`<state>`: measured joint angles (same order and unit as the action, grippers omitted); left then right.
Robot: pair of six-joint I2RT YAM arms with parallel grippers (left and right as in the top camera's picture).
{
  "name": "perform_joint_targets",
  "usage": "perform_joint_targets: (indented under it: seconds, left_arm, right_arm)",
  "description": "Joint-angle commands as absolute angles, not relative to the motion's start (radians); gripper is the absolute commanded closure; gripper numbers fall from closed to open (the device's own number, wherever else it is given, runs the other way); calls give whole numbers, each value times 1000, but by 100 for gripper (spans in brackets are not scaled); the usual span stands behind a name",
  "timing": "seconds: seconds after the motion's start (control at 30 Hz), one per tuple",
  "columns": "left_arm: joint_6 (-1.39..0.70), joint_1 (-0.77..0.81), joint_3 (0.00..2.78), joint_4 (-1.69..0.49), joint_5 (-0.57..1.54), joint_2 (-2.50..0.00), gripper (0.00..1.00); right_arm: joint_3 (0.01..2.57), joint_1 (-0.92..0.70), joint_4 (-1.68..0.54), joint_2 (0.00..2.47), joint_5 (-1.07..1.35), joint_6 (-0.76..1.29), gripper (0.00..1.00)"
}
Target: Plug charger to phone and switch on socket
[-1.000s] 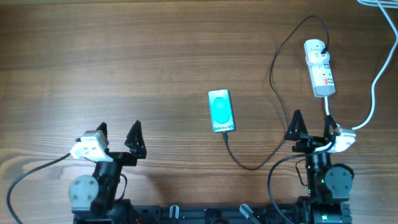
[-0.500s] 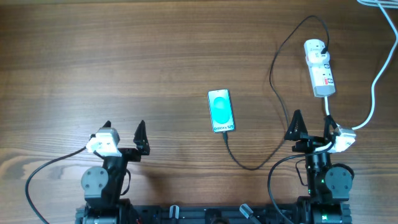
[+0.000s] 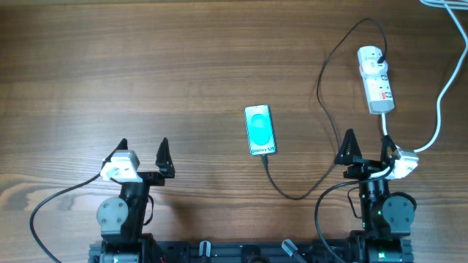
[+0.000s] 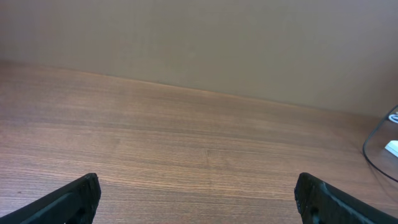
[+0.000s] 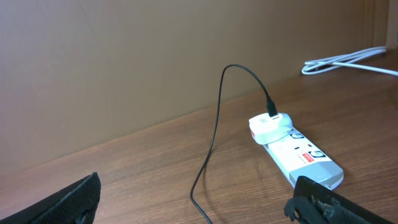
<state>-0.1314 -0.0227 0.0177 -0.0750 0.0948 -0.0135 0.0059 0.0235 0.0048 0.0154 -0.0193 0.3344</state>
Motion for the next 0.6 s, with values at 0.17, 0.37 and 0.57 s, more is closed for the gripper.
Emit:
perform_joint_targets:
  seconds: [0.17,0.37,0.57]
  left_arm:
    - [-107,-28,6,-74,81,-3,0]
    - [-82,-28,6,-74,88,-3,0]
    - [-93,-28,6,-70,92,-3,0]
  right_arm:
    - [5,30,7,4,-3,318,0]
    - [5,30,7,4,-3,318,0]
    - [5,30,7,4,-3,318,0]
